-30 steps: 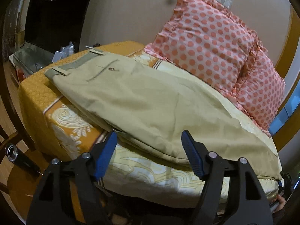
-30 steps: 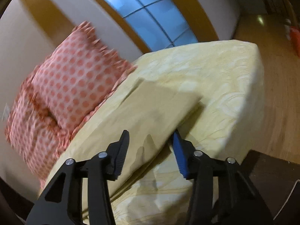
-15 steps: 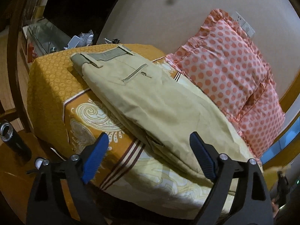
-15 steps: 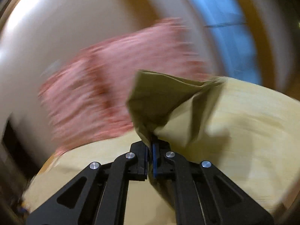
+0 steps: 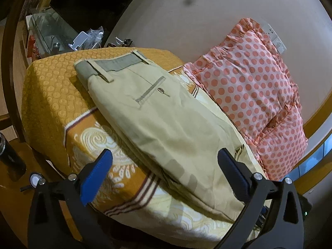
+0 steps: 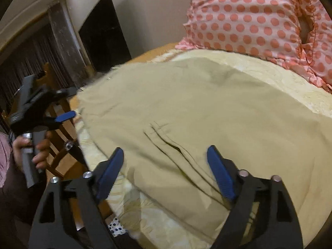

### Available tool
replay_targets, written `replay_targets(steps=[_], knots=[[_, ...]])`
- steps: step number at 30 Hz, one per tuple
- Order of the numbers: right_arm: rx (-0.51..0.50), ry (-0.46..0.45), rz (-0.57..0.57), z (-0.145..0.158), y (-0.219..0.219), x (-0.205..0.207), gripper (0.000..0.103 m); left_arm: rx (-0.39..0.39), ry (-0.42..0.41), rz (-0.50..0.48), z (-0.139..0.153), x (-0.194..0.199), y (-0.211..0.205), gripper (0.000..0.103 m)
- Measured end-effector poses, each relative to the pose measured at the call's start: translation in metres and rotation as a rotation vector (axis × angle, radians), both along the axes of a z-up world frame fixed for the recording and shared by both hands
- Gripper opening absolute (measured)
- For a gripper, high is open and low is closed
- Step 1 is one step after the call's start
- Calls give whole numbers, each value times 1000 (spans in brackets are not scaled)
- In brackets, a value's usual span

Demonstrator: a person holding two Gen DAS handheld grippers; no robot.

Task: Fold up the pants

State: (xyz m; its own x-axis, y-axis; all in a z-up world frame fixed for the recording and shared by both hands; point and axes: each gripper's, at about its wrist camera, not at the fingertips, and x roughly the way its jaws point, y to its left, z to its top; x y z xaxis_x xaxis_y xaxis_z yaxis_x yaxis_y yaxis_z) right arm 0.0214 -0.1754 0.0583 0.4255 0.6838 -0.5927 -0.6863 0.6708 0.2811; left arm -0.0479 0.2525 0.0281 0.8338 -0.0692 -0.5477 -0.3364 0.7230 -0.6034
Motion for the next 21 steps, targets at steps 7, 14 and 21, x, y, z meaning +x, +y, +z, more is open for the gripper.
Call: replay_targets(steps=[7, 14, 21], knots=[[161, 37, -103, 13, -50, 4, 85, -51, 44, 77, 2, 23, 29, 101], [245, 15, -188, 18, -96, 5, 86, -1, 170, 134, 1, 59, 50, 21], [319, -34, -332, 29, -163, 3, 86, 379, 67, -19, 86, 85, -31, 9]])
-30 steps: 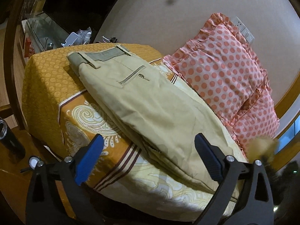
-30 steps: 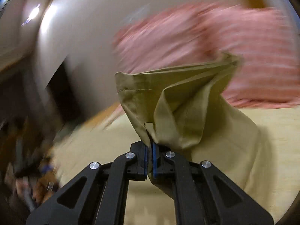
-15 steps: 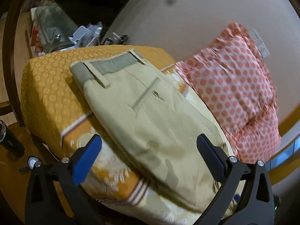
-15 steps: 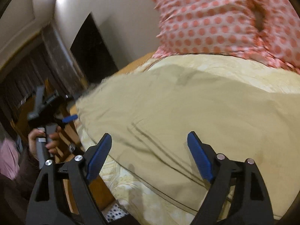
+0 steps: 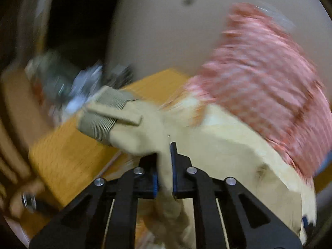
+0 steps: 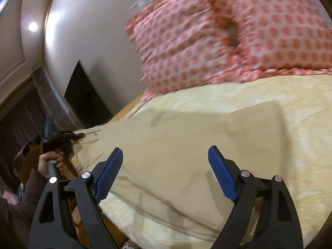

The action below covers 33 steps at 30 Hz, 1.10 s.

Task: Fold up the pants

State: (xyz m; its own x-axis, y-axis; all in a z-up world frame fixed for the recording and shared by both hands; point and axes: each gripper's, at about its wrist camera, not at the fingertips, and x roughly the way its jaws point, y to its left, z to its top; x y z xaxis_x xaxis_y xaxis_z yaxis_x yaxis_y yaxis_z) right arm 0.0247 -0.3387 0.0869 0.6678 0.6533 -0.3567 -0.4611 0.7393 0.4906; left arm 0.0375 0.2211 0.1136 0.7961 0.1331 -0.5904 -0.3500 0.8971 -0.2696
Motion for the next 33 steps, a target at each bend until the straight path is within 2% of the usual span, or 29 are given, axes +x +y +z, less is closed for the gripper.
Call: replay_targets(steps=[1, 2, 4, 6, 7, 8, 10, 12, 14, 15, 17, 19, 20, 21, 23, 24, 26, 27, 29, 32, 33], knots=[[16, -5, -33, 2, -13, 0, 86, 53, -25, -53, 15, 4, -22, 9], [27, -9, -56, 4, -22, -1, 86, 123, -61, -147, 33, 10, -60, 9], [47, -14, -104, 8, -40, -6, 86, 196, -103, -287, 49, 14, -113, 9], [89, -9, -152, 10, -60, -10, 86, 276, -149, -496, 56, 10, -187, 9], [123, -1, -180, 10, -72, -11, 86, 296, -155, -570, 54, 8, -212, 9], [153, 7, -197, 8, -81, -12, 87, 321, -158, -685, 45, 2, -251, 10], [208, 37, -227, 3, -96, -10, 88, 367, -128, -826, 22, -4, -300, 10], [241, 88, -246, -4, -107, -7, 88, 397, -32, -983, -20, -12, -347, 10], [261, 144, -230, -11, -111, -1, 88, 402, 54, -1067, -51, -17, -370, 11], [275, 166, -216, -15, -111, 3, 88, 447, 77, -1076, -68, -25, -381, 13], [292, 212, -187, -20, -109, 13, 88, 511, 38, -1071, -74, -39, -383, 20], [269, 250, -166, -22, -102, 25, 88, 452, 11, -1097, -62, -48, -369, 30], [247, 269, -166, -24, -98, 30, 88, 391, -6, -1096, -50, -52, -356, 43], [218, 286, -159, -26, -94, 37, 86, 330, -32, -1073, -38, -52, -337, 62], [153, 331, -163, -32, -86, 49, 81, 237, -73, -985, -16, -43, -301, 78], [121, 350, -164, -35, -82, 55, 75, 192, -74, -920, -9, -32, -277, 78], [64, 349, -158, -36, -74, 62, 72, 121, -9, -772, -10, 0, -230, 77], [49, 357, -148, -37, -70, 65, 65, 69, 48, -709, -18, 20, -205, 76], [29, 360, -137, -38, -65, 73, 64, -40, 140, -637, -36, 55, -169, 73], [35, 371, -126, -39, -64, 79, 61, -196, 237, -636, -63, 87, -141, 72], [36, 375, -123, -39, -64, 80, 57, -218, 253, -644, -68, 94, -139, 72]])
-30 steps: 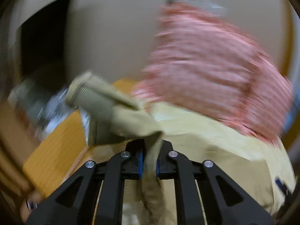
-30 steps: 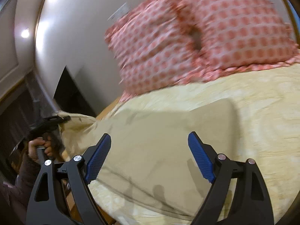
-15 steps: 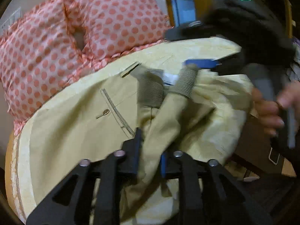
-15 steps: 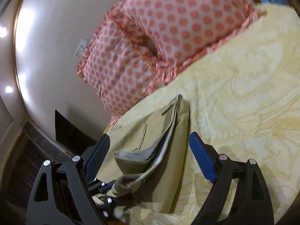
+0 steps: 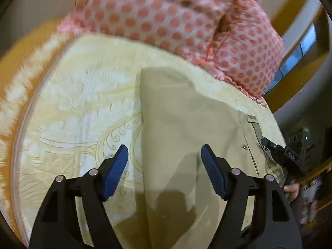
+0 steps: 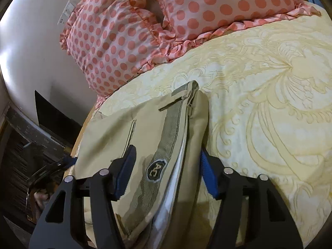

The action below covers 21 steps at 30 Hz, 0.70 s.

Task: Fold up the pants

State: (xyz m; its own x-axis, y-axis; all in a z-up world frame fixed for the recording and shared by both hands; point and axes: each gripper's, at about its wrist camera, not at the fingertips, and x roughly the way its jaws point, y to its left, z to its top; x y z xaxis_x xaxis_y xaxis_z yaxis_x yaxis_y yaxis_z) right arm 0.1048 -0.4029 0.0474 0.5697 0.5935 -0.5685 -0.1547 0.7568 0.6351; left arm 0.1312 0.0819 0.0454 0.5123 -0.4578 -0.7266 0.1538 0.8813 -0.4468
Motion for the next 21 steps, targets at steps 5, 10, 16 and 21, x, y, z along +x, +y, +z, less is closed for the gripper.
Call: replay_targets(steps=[5, 10, 16, 21], knots=[[70, 44, 41, -6, -9, 8, 39, -48, 35, -80, -12, 17, -14, 74], [79, 64, 118, -7, -5, 16, 28, -61, 43, -126, -17, 22, -28, 43], [191, 2, 158, 10, -11, 25, 12, -100, 19, -164, -5, 26, -30, 10], [147, -109, 106, 42, -14, 58, 10, -30, -114, -149, 26, 57, -53, 10]])
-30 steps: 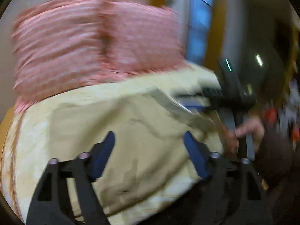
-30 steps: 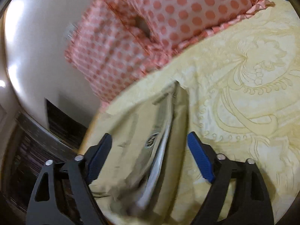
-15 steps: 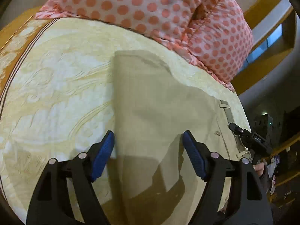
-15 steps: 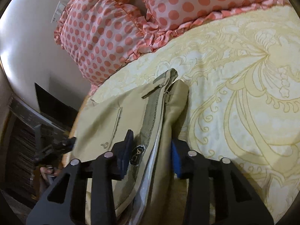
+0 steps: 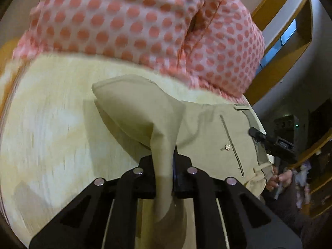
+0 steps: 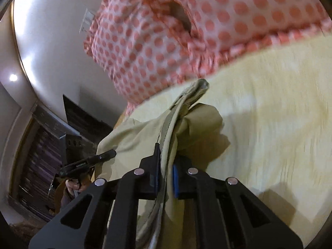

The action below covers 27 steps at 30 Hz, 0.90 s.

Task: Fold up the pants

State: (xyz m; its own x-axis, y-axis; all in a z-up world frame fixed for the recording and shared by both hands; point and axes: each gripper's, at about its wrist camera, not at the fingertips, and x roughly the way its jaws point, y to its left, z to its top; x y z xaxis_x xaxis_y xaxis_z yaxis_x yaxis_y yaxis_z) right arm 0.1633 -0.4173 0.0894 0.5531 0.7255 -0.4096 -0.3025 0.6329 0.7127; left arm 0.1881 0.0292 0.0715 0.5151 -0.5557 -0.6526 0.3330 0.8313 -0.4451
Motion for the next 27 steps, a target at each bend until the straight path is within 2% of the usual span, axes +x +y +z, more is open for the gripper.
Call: replay_targets(steps=[2, 4, 5, 6, 7, 9, 10, 11, 12, 13, 14, 15, 16, 17, 18, 19, 20, 21, 22, 23, 24, 26, 27], knots=[[-23, -16, -55, 3, -5, 16, 10, 36, -40, 32, 3, 21, -10, 11], [-98, 4, -109, -4, -5, 30, 11, 84, -30, 73, -5, 42, -18, 21], [-186, 59, -126, -14, -2, 40, 15, 173, 2, 118, -15, 55, -23, 30], [-263, 121, -140, -23, -1, 45, 25, 260, 25, 158, -22, 63, -26, 37], [-294, 157, -153, -28, -3, 46, 31, 291, 34, 180, -26, 66, -25, 39], [-267, 112, -205, -18, -15, 29, 36, 275, 11, 221, -19, 55, -16, 38], [-267, 71, -218, -9, -17, 21, 38, 270, -39, 242, -7, 40, -11, 38], [-239, 1, -203, 4, -17, 9, 45, 252, -67, 234, -1, 30, -9, 40], [-218, -35, -180, 11, -14, 2, 54, 209, -95, 209, 8, 17, -9, 44], [-199, -61, -133, 17, -6, -5, 57, 160, -107, 165, 13, 7, -13, 49], [-196, -57, -93, 18, 2, -6, 67, 124, -99, 118, 14, 1, -18, 58], [-202, -37, -67, 16, 10, -3, 76, 116, -80, 89, 12, 1, -25, 64], [-221, 4, -47, 10, 17, 1, 79, 125, -40, 58, 5, 4, -35, 64], [-277, 92, -46, -5, 26, 10, 81, 160, 13, 41, -7, 10, -46, 64], [-297, 138, -48, -17, 28, 16, 81, 213, 75, 45, -25, 20, -54, 61], [-292, 94, -72, -14, 28, 14, 82, 232, 39, 57, -29, 21, -57, 62], [-325, 125, -74, -12, 29, 13, 81, 290, 11, 80, -29, 17, -61, 63], [-355, 133, -111, -7, 29, 6, 81, 351, 24, 94, -30, 15, -65, 62], [-386, 124, -146, -1, 30, -5, 81, 366, 20, 100, -26, 5, -66, 63], [-418, 76, -157, 8, 34, -24, 82, 360, -1, 102, -21, -8, -65, 69], [-430, 36, -152, 13, 38, -41, 86, 359, -33, 111, -15, -25, -63, 83], [-463, -36, -157, 18, 49, -82, 94, 380, -96, 166, -6, -62, -55, 99], [-480, -64, -151, 17, 56, -101, 96, 388, -116, 185, -5, -78, -51, 99]])
